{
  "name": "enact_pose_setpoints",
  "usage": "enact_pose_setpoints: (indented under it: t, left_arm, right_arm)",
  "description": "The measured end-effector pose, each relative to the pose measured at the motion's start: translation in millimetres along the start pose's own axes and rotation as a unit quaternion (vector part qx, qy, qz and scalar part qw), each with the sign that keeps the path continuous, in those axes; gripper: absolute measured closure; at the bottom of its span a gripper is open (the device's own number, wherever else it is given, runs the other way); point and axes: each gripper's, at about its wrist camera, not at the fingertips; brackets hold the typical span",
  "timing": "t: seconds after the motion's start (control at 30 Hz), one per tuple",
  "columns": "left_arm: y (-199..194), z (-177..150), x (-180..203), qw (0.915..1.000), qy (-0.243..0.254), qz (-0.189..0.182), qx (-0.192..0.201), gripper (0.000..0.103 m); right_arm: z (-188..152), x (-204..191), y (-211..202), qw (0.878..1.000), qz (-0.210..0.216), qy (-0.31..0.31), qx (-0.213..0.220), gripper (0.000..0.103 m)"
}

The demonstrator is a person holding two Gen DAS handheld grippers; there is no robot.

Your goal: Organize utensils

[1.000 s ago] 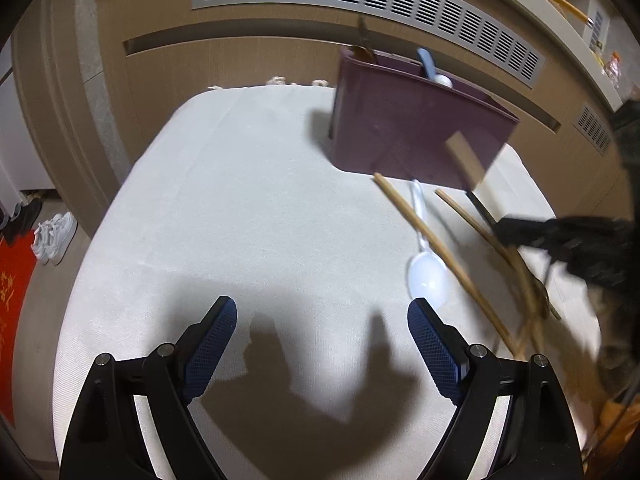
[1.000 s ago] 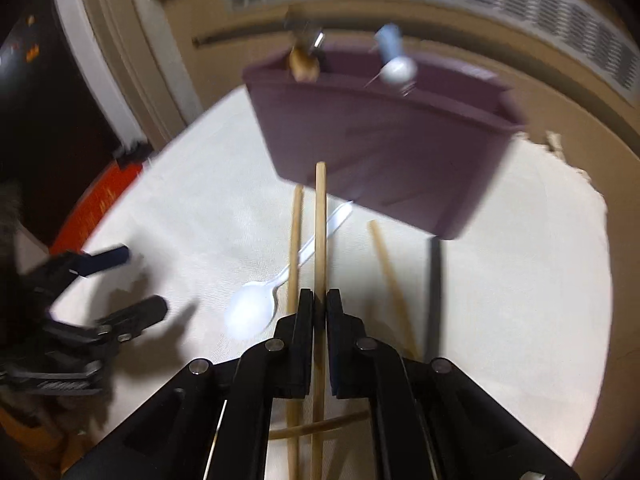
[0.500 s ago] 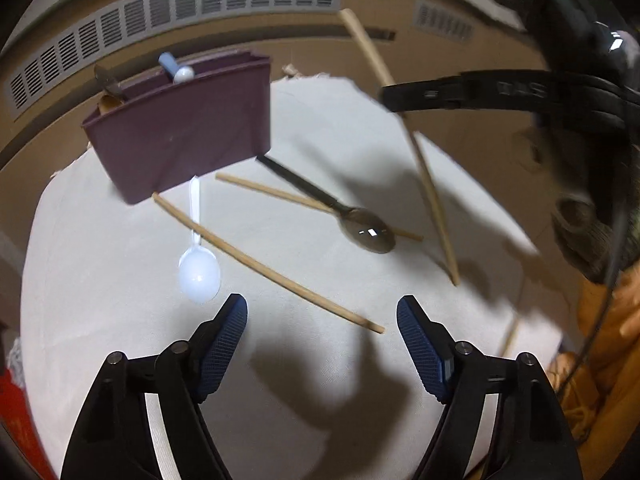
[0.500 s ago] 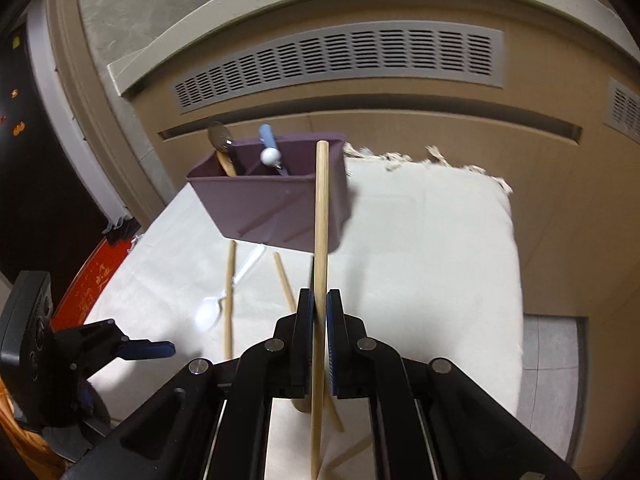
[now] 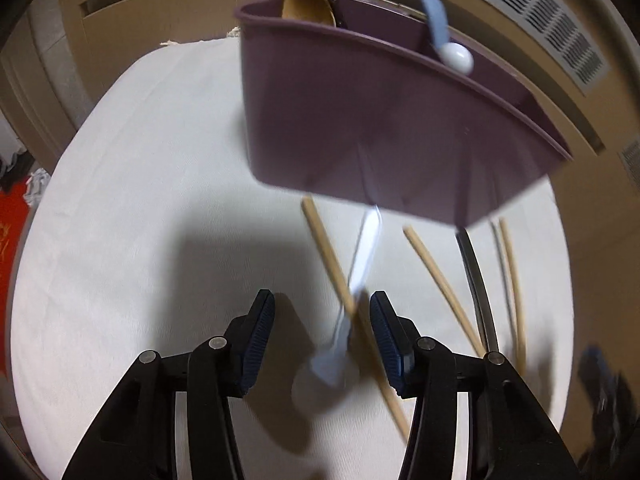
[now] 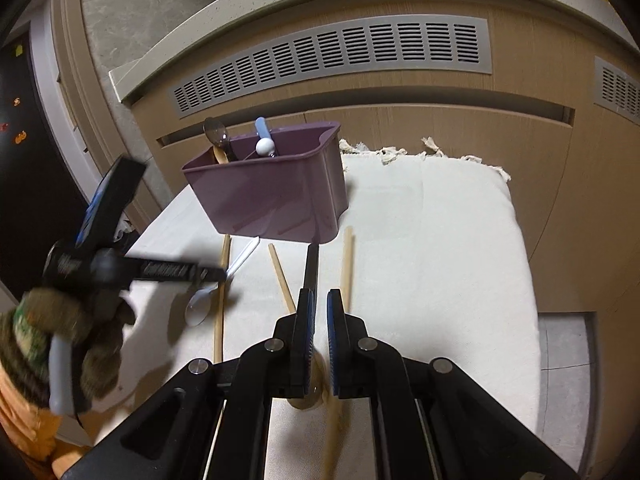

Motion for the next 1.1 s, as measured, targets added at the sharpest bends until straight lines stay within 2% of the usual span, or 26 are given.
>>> enact_pose_setpoints:
  t: [0.07, 0.2, 0.23, 0.3, 0.43, 0.6, 0.7, 0.83, 0.93, 1.03, 1.1]
  left_arm:
    - [5, 8, 3, 0.9999, 0.001, 0.014, -0.001, 0.055]
    - [9, 16, 14, 0.9988, 0.031, 0.035, 0.013, 0.078]
    - [8, 15, 17, 0.9983, 0.042, 0.035, 0.018, 0.086]
    - [4, 8, 22, 0.9964, 0.066, 0.042, 0.033, 0.090]
    - [-14, -17, 16, 0.9938, 0.083, 0.038, 0.064, 0.091]
    - [-42, -44, 10, 0.9890, 0.097, 0.038, 0.105, 0.093]
    - [-59, -57, 2, 0.9871, 0.092, 0.017, 0.130, 0.093]
    - [-76, -71, -7, 0.9845, 0.088, -0.005, 0.152, 0.093]
    - [-73, -68, -20, 0.9844, 0.081, -0.015, 0.156, 0.093]
    - [-78, -68, -33, 0.9847, 0.071, -0.026, 0.157, 0.093]
    - [-75, -68, -31, 0.9835, 0.072, -0.026, 0.164, 0.093]
  right_arm:
    - [-1, 2, 2, 1.000, 0.005, 0.000, -0.002, 0.096]
    - [-1, 9, 2, 1.000, 0.010, 0.009, -0.004, 0.096]
    - [-1, 11, 2, 1.000, 0.010, 0.013, -0.004, 0.096]
    - [1, 16, 1, 1.000, 0.007, 0.019, -0.004, 0.095]
    - [3, 20, 10, 1.000, -0.008, 0.016, -0.025, 0.084]
    - [12, 11, 47, 0.996, -0.031, -0.012, -0.081, 0.084]
    - [19, 8, 78, 0.991, -0.076, -0.015, -0.109, 0.084]
    - [25, 9, 97, 0.986, -0.133, -0.019, -0.104, 0.084]
    - [26, 9, 107, 0.984, -0.134, -0.016, -0.113, 0.084]
    - [25, 4, 106, 0.983, -0.133, -0.028, -0.121, 0.095]
    - [22, 0, 101, 0.984, -0.134, -0.038, -0.114, 0.096]
Point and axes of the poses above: each gripper's, at about its wrist camera, not at the fingertips, and y roughly the way its jaws point, x to its right, z to its top, and after that the axes turned 12 degrees about y, right-handed
